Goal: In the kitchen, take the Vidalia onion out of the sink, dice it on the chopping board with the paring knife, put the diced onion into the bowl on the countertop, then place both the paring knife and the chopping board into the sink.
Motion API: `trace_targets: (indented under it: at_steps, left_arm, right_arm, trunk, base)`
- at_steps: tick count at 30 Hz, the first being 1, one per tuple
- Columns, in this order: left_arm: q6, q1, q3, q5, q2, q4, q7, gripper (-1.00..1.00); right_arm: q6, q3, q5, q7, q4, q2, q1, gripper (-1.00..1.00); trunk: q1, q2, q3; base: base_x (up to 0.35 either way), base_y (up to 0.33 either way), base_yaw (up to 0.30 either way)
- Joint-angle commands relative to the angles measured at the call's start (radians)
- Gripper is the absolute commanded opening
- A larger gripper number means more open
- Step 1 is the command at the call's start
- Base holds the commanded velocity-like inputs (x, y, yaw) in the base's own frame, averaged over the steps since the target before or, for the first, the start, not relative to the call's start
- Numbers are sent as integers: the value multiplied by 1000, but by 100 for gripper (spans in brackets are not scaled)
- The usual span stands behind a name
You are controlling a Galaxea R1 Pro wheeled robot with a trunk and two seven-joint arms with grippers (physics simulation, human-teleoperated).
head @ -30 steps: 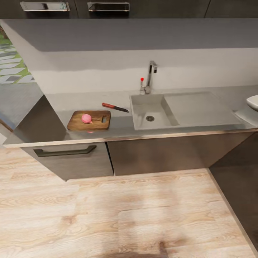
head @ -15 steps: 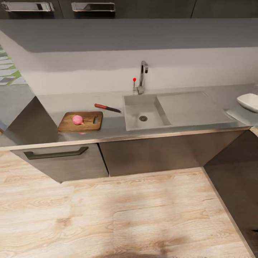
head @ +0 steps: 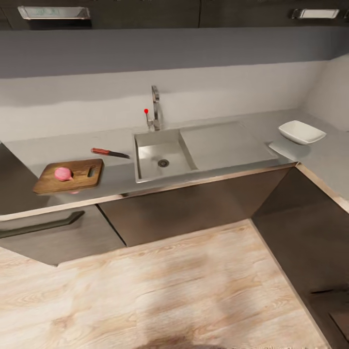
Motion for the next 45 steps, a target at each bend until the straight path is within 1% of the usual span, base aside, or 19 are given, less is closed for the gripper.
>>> trace_targets:
  at_steps: [1,5,13,20,24,28,30,31,32,33,34,36,37,39,40,42,43,44,45]
  left_arm:
    - [0,1,3,8,-1,-1,-8,100]
    - [0,1,3,8,-1,1,-8,100]
    - [0,1,3,8,-1,5,-8,100]
    - [0,1,3,9,-1,6,-8,100]
    - [0,1,3,8,-1,6,-8,100]
    - [0,1,3,8,-1,6,-8,100]
    - [0,1,3,8,-2,6,-8,100]
    - [0,1,3,8,-2,7,-8,100]
    - [0,1,3,8,-3,10,-8,100]
    - [0,1,3,8,-4,12,-8,100]
    - [0,1,3,7,-6,15,-8,100]
    - [0,1,1,3,-7,18,-8,100]
    - [0,1,0,2,-8,19,-8,100]
    - [0,1,-8,-2,-8,21,-8,100]
    - [0,1,-11,-3,-8,22,-8,100]
    - [0,1,-24,-5,-9,24,-8,100]
    - [0,1,-27,-5,-9,25,-8,100]
    - [0,1,-30,-6,-9,27,-8,100]
    - [0,1,-33,-6,-9,28,-8,100]
  right_arm:
    - [-1,6,0,-10,-1,-2,0,100]
    - [-1,6,0,-10,-1,-2,0,100]
    - [-1,6,0,-10,-1,-3,0,100]
    - [-4,6,0,-10,-1,-3,0,100]
    - [1,6,2,-10,8,-4,0,100]
    - [19,5,4,-15,-25,-4,-2,100]
    - [71,5,5,-30,-79,-5,-13,100]
    - [134,5,8,-45,-128,-5,-22,100]
    - [214,5,15,-64,-183,-6,-30,100]
    - [257,5,22,-75,-214,-6,-32,100]
    - [345,4,41,-98,-281,-7,-36,100]
    - [506,4,108,-147,-429,-7,-40,100]
    - [541,3,129,-160,-466,-7,-41,100]
    - [666,1,208,-218,-597,-6,-45,100]
    - [695,0,224,-232,-624,-5,-50,100]
    - [805,-1,261,-285,-712,-4,-88,100]
    - [831,-1,267,-295,-727,-4,-102,100]
    - [879,-1,275,-312,-751,-4,-133,100]
    - [943,-2,281,-328,-772,-3,-194,100]
  trunk:
    - [1,-2,-1]
    - [1,-2,2]
    - [1,-2,6]
    - [1,-2,10]
    - [1,-2,11]
    - [1,-2,11]
    - [1,-2,11]
    - [1,-2,11]
    - [1,-2,11]
    - [1,-2,11]
    - [1,-2,11]
    - [1,-2,11]
    - [1,-2,11]
    - [1,-2,11]
    - [1,-2,11]
    - [1,-2,11]
    - [1,-2,11]
    - [1,-2,11]
    - [1,-2,11]
  base:
    - [7,-14,-270]
    - [2,33,-270]
    - [0,195,-271]
    - [0,19,-267]
    - [0,2,-123]
    - [0,0,-27]
    - [0,0,-9]
    - [0,0,-5]
    - [0,0,-3]
    - [0,0,-3]
    - [0,0,-2]
    - [0,0,-1]
    - [0,0,0]
    - [0,0,0]
    - [0,0,0]
    - [0,0,0]
    - [0,0,0]
    - [0,0,0]
    - [0,0,0]
